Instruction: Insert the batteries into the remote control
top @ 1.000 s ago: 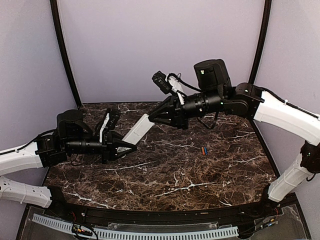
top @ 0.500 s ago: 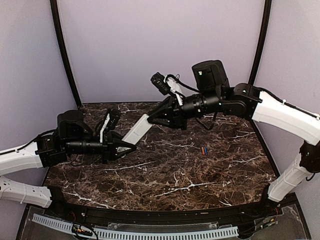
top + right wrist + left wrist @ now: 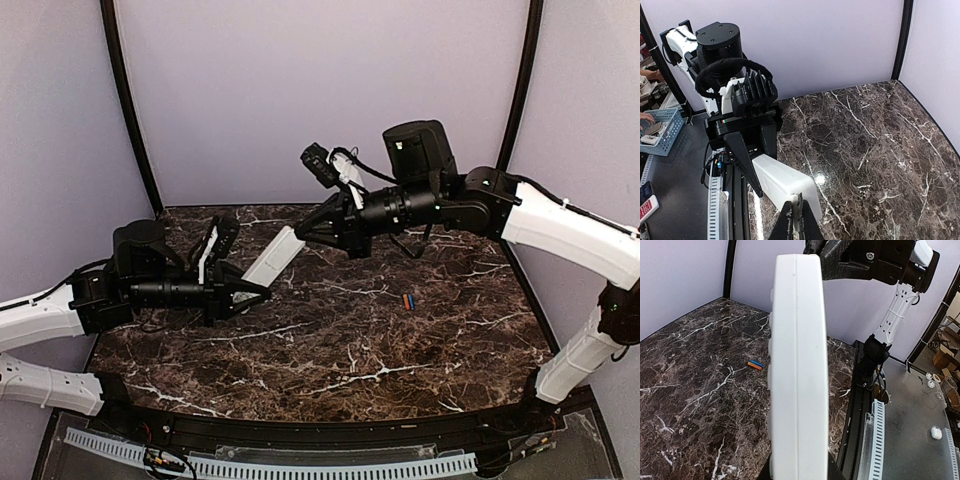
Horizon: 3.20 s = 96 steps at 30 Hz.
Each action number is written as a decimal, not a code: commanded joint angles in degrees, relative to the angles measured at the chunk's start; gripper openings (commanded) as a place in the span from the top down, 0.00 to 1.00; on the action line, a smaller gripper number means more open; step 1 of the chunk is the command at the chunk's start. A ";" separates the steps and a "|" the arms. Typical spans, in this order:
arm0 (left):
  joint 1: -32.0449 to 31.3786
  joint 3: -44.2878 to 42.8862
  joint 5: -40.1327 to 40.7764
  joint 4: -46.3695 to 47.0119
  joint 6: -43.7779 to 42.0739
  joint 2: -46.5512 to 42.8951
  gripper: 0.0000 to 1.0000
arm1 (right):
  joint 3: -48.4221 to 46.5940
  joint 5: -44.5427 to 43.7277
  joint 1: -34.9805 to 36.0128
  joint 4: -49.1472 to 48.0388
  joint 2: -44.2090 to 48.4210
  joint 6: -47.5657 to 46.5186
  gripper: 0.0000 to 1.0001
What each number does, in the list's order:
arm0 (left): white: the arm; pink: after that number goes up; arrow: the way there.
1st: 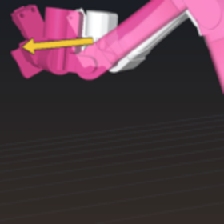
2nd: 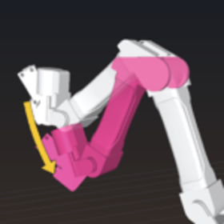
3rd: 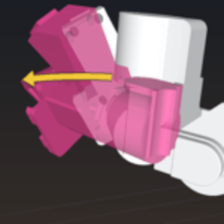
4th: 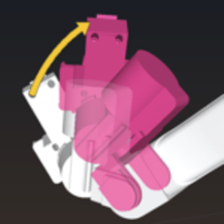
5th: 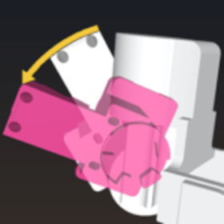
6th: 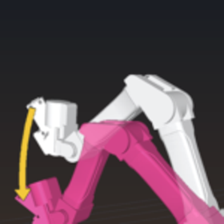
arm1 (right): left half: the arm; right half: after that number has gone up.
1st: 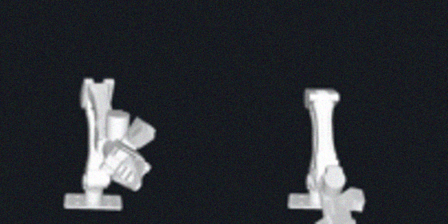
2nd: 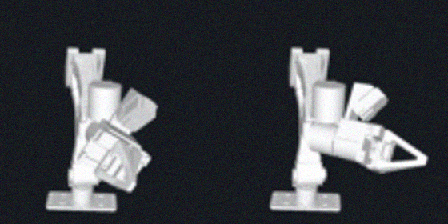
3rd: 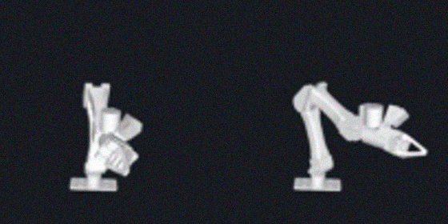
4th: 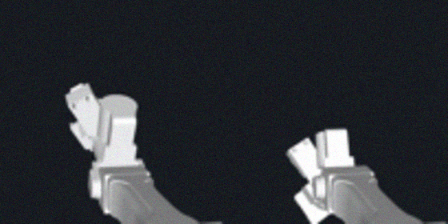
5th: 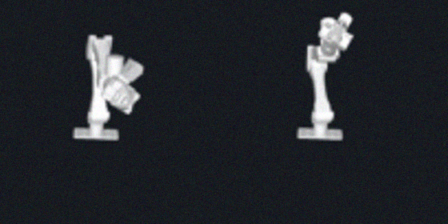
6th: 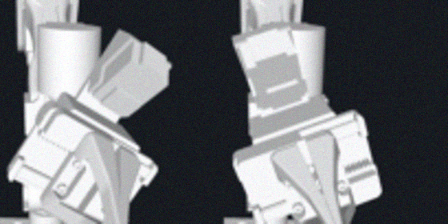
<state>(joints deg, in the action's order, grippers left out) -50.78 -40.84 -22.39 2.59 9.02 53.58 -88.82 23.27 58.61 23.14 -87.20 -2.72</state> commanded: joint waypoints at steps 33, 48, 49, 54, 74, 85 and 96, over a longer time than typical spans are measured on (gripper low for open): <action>-0.19 0.24 -0.33 4.55 1.31 -2.54 1.00 | 2.88 3.89 0.54 -15.77 -5.82 0.94 0.05; -0.19 1.31 -4.81 3.75 2.72 -3.37 1.00 | -0.09 7.57 -2.06 -12.29 -7.99 0.32 0.65; -0.19 1.47 -4.96 3.57 2.82 -3.57 1.00 | 0.10 7.57 -2.34 -12.20 -7.70 0.48 0.67; -0.19 2.01 -5.80 0.88 3.40 -4.74 1.00 | 1.58 7.84 -3.76 -12.33 -5.89 1.09 0.77; -0.14 1.89 -4.94 -4.81 4.29 -5.06 1.00 | 1.39 11.39 -5.00 -8.70 -4.27 0.44 0.61; -0.18 0.22 -1.05 -9.43 9.54 -5.18 1.00 | 1.38 16.28 -6.27 -2.65 -1.65 1.90 0.47; -0.19 -4.71 17.51 -21.35 -4.87 -3.06 1.00 | 8.74 10.84 -6.91 -6.26 -1.97 4.21 0.45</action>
<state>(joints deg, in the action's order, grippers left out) -50.76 -43.44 -15.73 -14.28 13.56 49.45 -83.61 37.74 52.07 20.12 -89.69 0.95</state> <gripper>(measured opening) 0.178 0.535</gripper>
